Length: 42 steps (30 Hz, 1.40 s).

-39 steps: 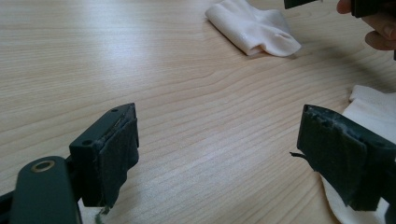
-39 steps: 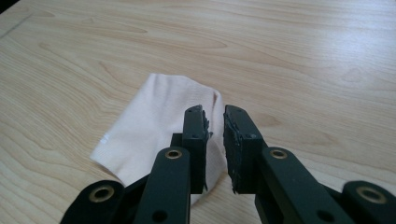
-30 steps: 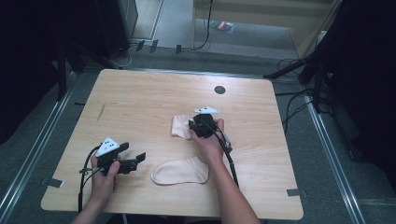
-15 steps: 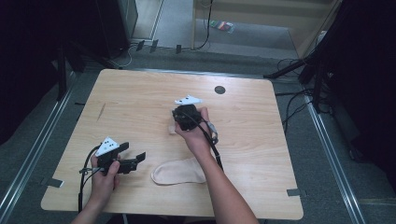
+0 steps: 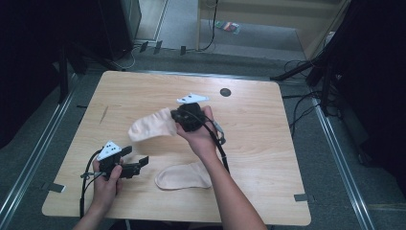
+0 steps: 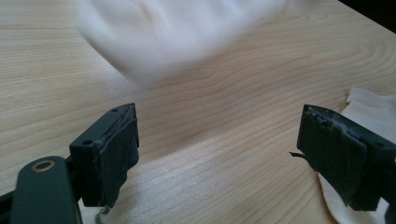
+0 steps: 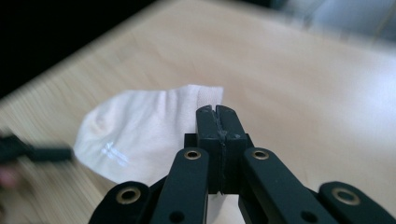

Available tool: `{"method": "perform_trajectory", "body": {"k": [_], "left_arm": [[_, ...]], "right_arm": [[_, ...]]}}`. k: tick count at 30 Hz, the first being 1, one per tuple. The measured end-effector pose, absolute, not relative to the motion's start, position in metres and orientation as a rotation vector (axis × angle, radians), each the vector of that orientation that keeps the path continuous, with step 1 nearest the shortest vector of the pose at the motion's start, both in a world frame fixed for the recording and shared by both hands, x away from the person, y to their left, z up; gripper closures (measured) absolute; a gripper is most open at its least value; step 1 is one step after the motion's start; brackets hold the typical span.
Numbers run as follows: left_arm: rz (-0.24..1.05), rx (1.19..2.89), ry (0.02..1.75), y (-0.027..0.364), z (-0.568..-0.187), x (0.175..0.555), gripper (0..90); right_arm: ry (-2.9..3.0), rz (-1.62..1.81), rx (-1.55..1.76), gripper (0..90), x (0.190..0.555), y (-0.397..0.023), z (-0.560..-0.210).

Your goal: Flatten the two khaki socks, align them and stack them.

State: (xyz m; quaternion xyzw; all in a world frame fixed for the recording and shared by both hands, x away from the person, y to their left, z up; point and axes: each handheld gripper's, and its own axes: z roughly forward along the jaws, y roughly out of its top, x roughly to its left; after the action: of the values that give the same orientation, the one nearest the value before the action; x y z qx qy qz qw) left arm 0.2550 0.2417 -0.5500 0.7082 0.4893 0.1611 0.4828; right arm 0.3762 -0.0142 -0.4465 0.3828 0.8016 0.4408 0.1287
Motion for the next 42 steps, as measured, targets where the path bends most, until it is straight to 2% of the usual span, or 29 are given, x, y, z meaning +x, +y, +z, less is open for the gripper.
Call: {"method": "perform_trajectory", "body": {"k": [2,3,4,5,6,9,12,15,20,21,22,28,29,30,32,34,38,39,42], "left_arm": [[0.393,1.723,1.194,0.241,-0.55,0.255,13.7],[0.393,1.723,1.194,0.241,-0.55,0.255,13.7],[0.394,1.722,1.194,0.241,-0.55,0.255,13.7],[0.395,1.723,1.195,0.241,-0.55,0.255,13.7],[0.396,1.721,1.195,0.241,-0.55,0.255,13.7],[0.403,1.721,1.201,0.241,-0.55,0.255,13.7],[0.413,1.722,1.215,0.242,-0.55,0.256,13.9],[0.371,1.683,1.219,0.248,-0.547,0.257,15.0],[0.419,1.634,1.244,0.242,-0.54,0.268,25.5],[0.419,1.634,1.244,0.242,-0.54,0.268,30.5],[0.438,1.644,1.239,0.234,-0.537,0.277,35.1],[0.416,1.691,1.228,0.21,-0.536,0.304,45.8],[0.414,1.708,1.241,0.205,-0.537,0.309,45.8],[0.404,1.74,1.27,0.197,-0.54,0.319,51.1],[0.404,1.751,1.282,0.194,-0.541,0.323,53.0],[0.386,1.771,1.313,0.187,-0.543,0.334,58.8],[0.38,1.803,1.346,0.18,-0.545,0.342,62.1],[0.368,1.811,1.342,0.177,-0.546,0.344,66.0],[0.36,1.845,1.352,0.173,-0.549,0.345,63.6]], "right_arm": [[2.379,1.168,1.19,90.0,0.384,-0.03,-0.474],[2.379,1.168,1.19,90.0,0.384,-0.03,-0.474],[2.407,1.052,1.243,90.0,0.391,-0.046,-0.5],[2.407,1.052,1.243,90.0,0.391,-0.046,-0.5],[2.379,0.985,1.275,88.4,0.395,-0.062,-0.518],[2.237,0.94,1.334,66.3,0.398,-0.083,-0.529],[2.115,1.009,1.444,64.3,0.397,-0.104,-0.525],[2.069,1.076,1.486,64.2,0.393,-0.114,-0.521],[2.138,1.153,1.428,64.3,0.385,-0.116,-0.523],[2.138,1.153,1.428,64.3,0.385,-0.116,-0.523],[2.161,1.146,1.406,63.2,0.384,-0.112,-0.526],[2.133,1.185,1.429,63.3,0.386,-0.11,-0.533],[2.133,1.185,1.429,63.3,0.386,-0.11,-0.533],[2.134,1.189,1.426,63.3,0.387,-0.11,-0.534],[2.133,1.193,1.428,63.3,0.388,-0.11,-0.534],[2.133,1.191,1.435,62.9,0.389,-0.112,-0.536],[2.145,1.178,1.439,62.4,0.391,-0.113,-0.539],[2.153,1.17,1.43,62.1,0.391,-0.113,-0.541],[2.165,1.165,1.413,61.4,0.391,-0.112,-0.543]]}}
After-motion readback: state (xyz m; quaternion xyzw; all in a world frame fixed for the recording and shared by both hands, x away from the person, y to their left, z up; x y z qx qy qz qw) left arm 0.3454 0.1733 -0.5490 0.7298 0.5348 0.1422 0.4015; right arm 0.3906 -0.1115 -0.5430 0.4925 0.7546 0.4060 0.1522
